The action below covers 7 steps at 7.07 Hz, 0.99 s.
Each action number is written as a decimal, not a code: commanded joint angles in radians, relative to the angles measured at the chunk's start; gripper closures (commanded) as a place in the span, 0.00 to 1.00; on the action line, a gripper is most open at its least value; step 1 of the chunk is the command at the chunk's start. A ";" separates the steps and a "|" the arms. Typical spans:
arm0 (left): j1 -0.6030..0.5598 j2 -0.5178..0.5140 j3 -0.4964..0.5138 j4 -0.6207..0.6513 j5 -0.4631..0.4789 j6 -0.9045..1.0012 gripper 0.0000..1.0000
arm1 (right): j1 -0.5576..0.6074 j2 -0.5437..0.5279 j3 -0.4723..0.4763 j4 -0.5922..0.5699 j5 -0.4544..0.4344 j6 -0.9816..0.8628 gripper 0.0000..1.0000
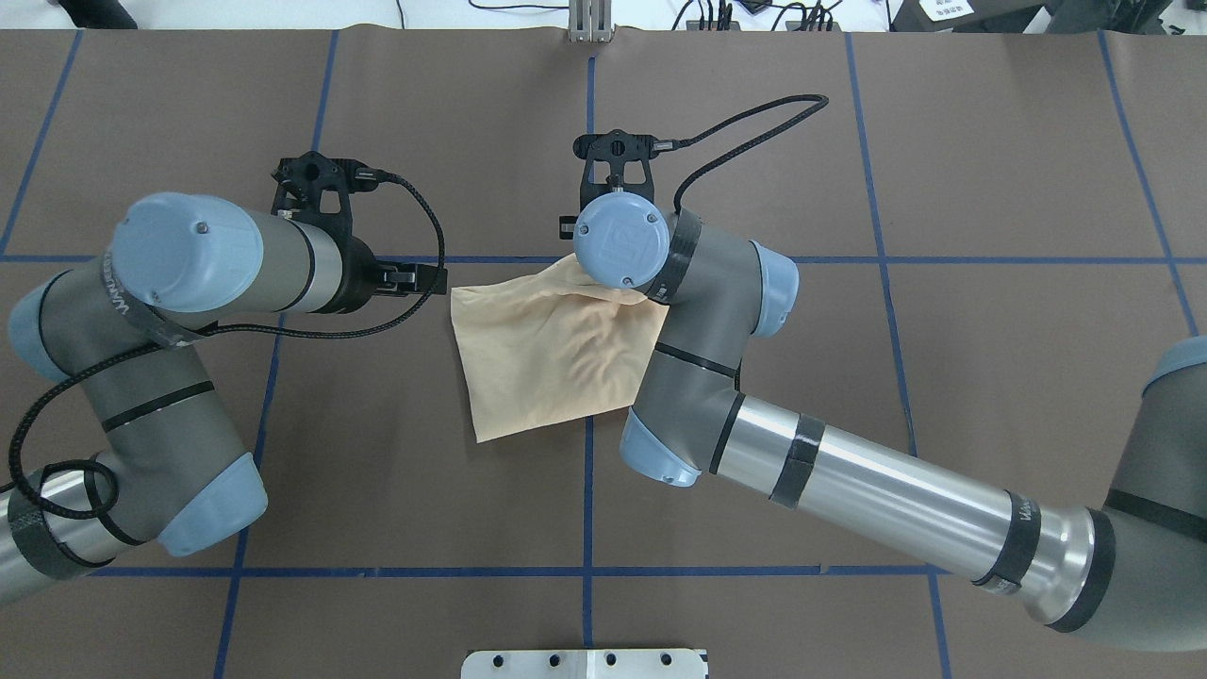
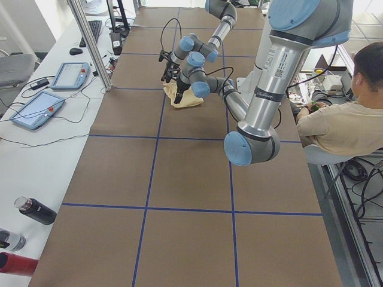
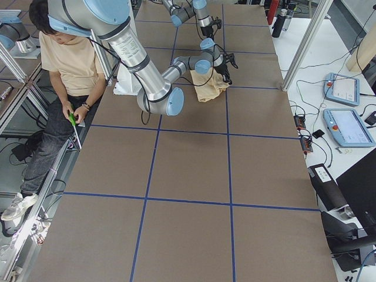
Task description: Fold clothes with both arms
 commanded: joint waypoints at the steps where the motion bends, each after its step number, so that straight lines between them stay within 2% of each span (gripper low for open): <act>1: -0.002 0.000 -0.025 0.005 -0.009 0.008 0.00 | 0.076 0.017 -0.003 -0.008 0.177 -0.010 0.00; 2: -0.002 0.008 -0.051 0.015 -0.042 0.016 0.00 | 0.108 0.016 0.008 -0.040 0.247 -0.015 0.00; 3: -0.011 0.043 -0.097 0.032 -0.065 0.025 0.00 | 0.142 -0.006 0.067 -0.098 0.307 -0.022 0.00; 4: -0.037 0.086 -0.170 0.096 -0.072 0.115 0.00 | 0.169 -0.088 0.205 -0.182 0.355 -0.080 0.00; 6: -0.128 0.198 -0.306 0.216 -0.104 0.291 0.00 | 0.263 -0.321 0.557 -0.391 0.440 -0.284 0.00; 7: -0.203 0.285 -0.341 0.216 -0.131 0.418 0.00 | 0.324 -0.410 0.662 -0.457 0.490 -0.393 0.00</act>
